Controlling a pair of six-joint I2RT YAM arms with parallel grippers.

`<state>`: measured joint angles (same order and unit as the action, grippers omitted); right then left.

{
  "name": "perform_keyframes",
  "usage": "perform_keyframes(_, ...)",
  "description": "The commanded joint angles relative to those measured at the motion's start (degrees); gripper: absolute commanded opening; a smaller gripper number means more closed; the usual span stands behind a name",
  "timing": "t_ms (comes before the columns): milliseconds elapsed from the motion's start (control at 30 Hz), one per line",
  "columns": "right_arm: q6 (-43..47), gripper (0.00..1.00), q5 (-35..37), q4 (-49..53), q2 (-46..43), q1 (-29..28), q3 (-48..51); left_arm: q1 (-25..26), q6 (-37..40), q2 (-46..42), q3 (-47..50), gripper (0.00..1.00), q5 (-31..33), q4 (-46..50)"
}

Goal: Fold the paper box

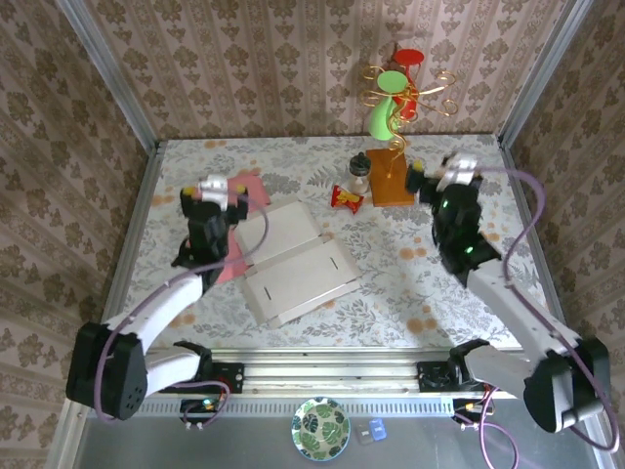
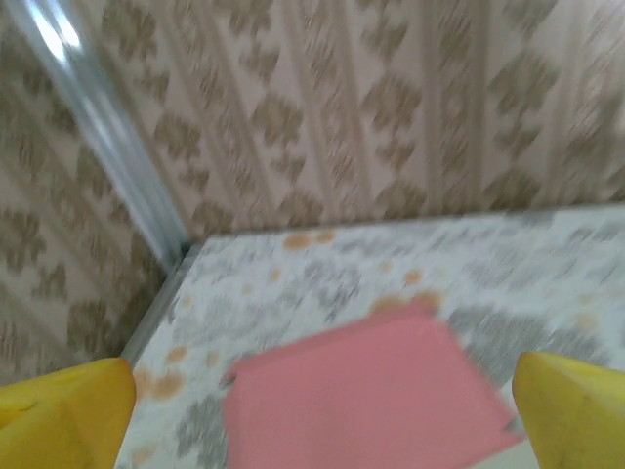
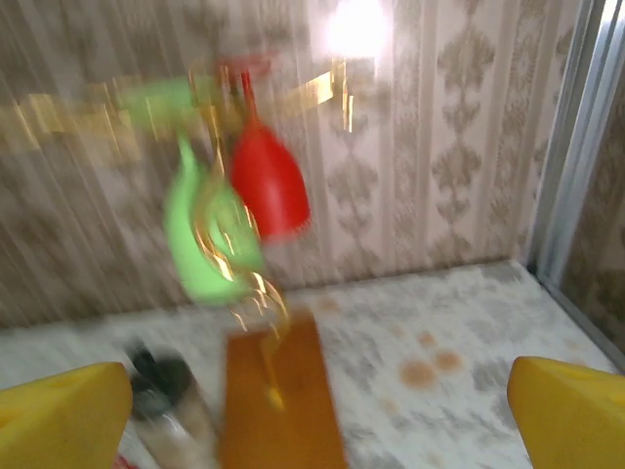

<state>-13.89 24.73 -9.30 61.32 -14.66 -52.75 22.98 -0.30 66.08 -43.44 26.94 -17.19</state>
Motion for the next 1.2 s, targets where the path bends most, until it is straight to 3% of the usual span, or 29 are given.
perform_keyframes(0,-31.1,1.0,-9.0,33.9,-2.1,4.1,-10.0,-3.2,-24.7,0.6,-11.3,1.0,-6.0,36.9)
perform_keyframes(33,-31.7,1.0,-17.0,32.4,-2.2,5.5,-9.3,-6.9,-27.6,0.9,-11.0,1.0,-17.3,36.6)
perform_keyframes(67,-33.5,1.0,-22.0,33.4,-1.8,5.2,-9.5,-9.5,-31.9,1.2,-10.0,0.89,-26.0,35.0)
perform_keyframes(100,-36.6,1.0,-21.5,39.2,-1.0,3.2,-11.4,-9.1,-35.6,1.4,-10.2,0.82,-27.5,36.5)
perform_keyframes(167,-41.6,0.94,-20.5,50.0,0.5,-1.4,-13.4,-5.5,-38.8,1.9,-11.9,0.75,-25.8,43.9)
perform_keyframes(233,-47.3,0.84,-24.6,52.6,0.8,-6.0,-10.7,-2.2,-41.2,2.3,-12.1,0.68,-25.5,50.6)
perform_keyframes(300,-57.1,0.72,-30.1,48.8,0.5,-11.2,-3.8,-1.1,-42.5,3.0,-9.8,0.59,-30.4,53.0)
perform_keyframes(367,-66.9,0.66,-33.1,39.7,0.8,-17.1,3.6,-0.6,-43.0,3.6,-7.7,0.57,-33.1,54.1)
perform_keyframes(533,-76.8,0.67,-36.4,27.0,7.6,-24.9,9.8,-2.7,-41.2,5.4,-4.9,0.53,-35.4,51.6)
perform_keyframes(767,-86.2,0.71,-38.8,10.2,18.0,-31.8,13.5,-10.6,-34.2,11.7,-4.3,0.49,-39.1,46.4)
perform_keyframes(933,-89.0,0.71,-39.8,5.2,24.7,-33.9,13.0,-12.1,-31.0,17.0,-5.7,0.47,-42.6,43.5)
perform_keyframes(1167,-90.7,0.71,-39.3,3.4,27.4,-35.7,12.6,-12.1,-29.5,22.8,-5.4,0.42,-43.6,40.8)
